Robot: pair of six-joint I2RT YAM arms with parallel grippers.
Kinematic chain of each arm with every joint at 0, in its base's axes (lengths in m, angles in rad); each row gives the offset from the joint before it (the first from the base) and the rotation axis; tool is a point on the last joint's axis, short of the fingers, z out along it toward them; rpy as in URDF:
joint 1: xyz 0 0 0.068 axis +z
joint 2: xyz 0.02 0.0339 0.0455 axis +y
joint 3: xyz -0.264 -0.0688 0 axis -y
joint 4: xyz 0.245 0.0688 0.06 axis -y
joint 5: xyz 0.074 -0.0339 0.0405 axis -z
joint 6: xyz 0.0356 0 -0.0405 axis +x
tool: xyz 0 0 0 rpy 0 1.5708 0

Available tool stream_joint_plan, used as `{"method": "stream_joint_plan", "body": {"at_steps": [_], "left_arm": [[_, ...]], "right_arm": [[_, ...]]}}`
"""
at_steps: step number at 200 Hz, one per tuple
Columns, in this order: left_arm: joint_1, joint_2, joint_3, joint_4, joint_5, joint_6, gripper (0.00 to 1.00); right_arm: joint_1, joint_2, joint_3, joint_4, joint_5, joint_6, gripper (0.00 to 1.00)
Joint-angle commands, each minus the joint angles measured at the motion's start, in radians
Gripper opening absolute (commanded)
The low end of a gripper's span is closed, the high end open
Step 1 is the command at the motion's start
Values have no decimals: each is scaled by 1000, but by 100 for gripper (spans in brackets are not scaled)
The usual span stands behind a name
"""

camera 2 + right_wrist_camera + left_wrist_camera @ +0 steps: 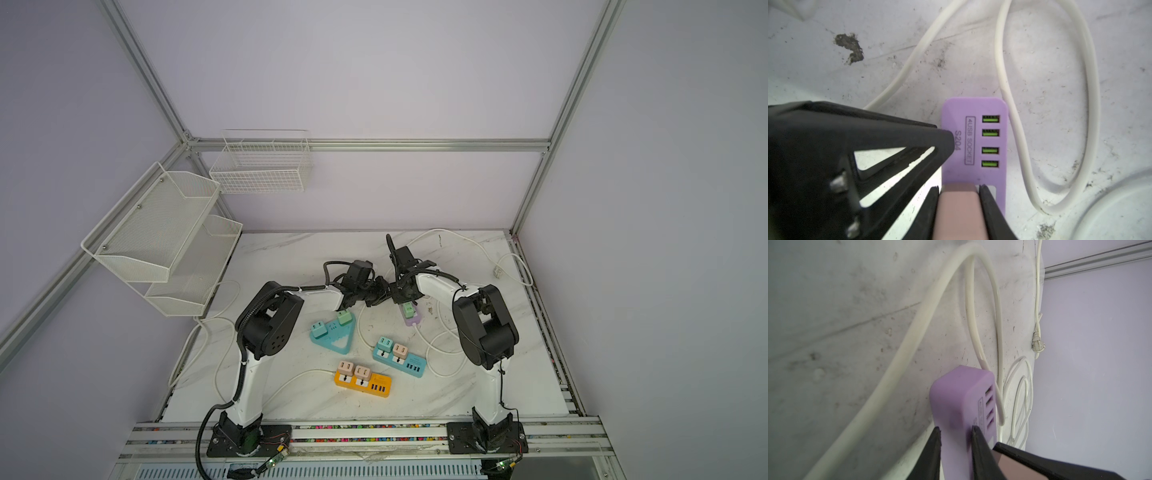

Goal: Pull the plug off the socket
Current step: 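Keep pulling the pink adapter out with the right gripper while left holds strip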

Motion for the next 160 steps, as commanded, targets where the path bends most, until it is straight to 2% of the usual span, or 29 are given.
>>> {"method": "stream_joint_plan", "body": {"at_steps": [1,25,73,98,128,160], "left_arm": [[-12,52,-47,-251,-76,28,24],[-15,61,-40,-248,-59,27,24],[-15,57,-37,-249,-72,24,24],[-18,54,-48,-248,-84,19,24],[-18,71,-45,-249,-72,19,23],[-18,66,-65,-248,-94,17,23]], "right_arm": [[-24,-56,-6,50,3,-7,9],[-34,-55,6,28,74,-1,8],[16,-45,0,52,8,17,7],[-4,-54,3,36,76,13,7],[-12,-62,5,39,67,9,7],[24,-55,4,41,72,25,7]]}}
